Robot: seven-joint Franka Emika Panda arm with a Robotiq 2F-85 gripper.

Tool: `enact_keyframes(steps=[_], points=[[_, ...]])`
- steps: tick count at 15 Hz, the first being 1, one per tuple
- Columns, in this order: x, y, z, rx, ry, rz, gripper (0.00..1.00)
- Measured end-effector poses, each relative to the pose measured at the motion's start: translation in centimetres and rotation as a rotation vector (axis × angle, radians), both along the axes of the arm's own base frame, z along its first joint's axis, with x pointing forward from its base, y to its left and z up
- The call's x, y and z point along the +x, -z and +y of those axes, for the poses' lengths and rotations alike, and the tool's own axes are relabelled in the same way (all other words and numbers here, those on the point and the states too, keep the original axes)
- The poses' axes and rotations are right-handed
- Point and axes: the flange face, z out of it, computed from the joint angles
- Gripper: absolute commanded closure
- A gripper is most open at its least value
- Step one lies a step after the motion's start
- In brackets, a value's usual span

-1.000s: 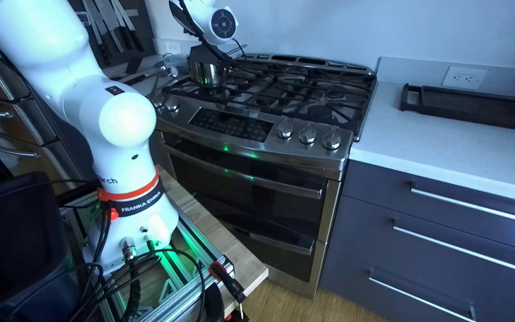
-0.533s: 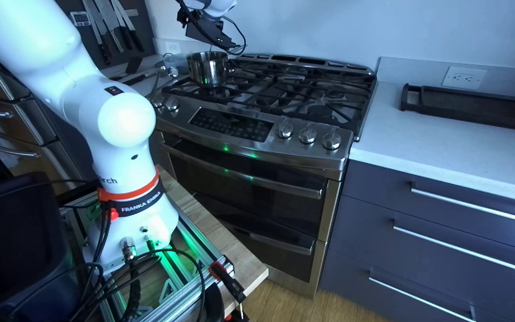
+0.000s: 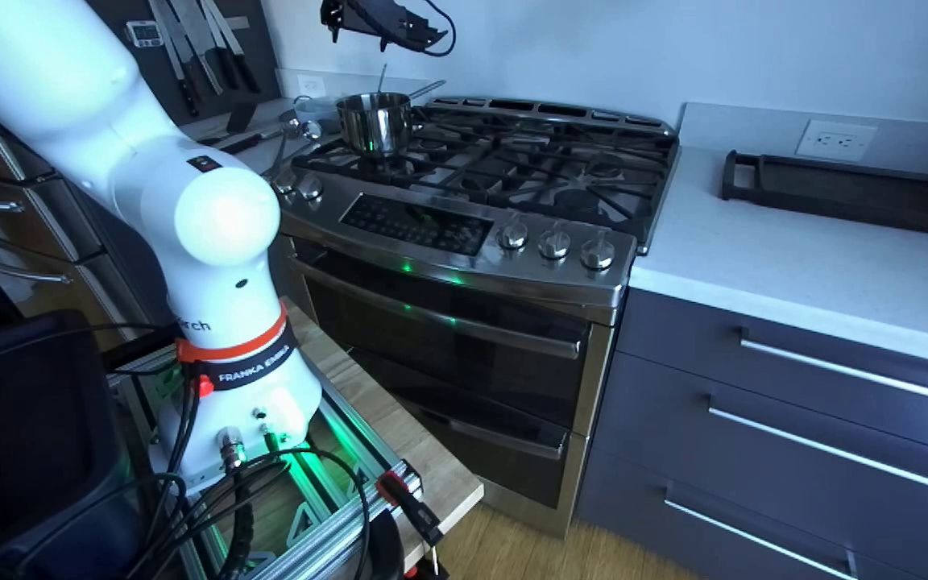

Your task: Put one metal object in the pot

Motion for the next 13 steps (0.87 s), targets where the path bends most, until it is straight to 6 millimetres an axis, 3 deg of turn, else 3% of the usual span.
enact_keyframes(steps=[9, 13], points=[[-1.0, -4.9, -0.4, -0.156, -0.029, -0.031, 0.0], [-0.8, -4.6, -0.3, -0.153, -0.032, -0.024, 0.0]])
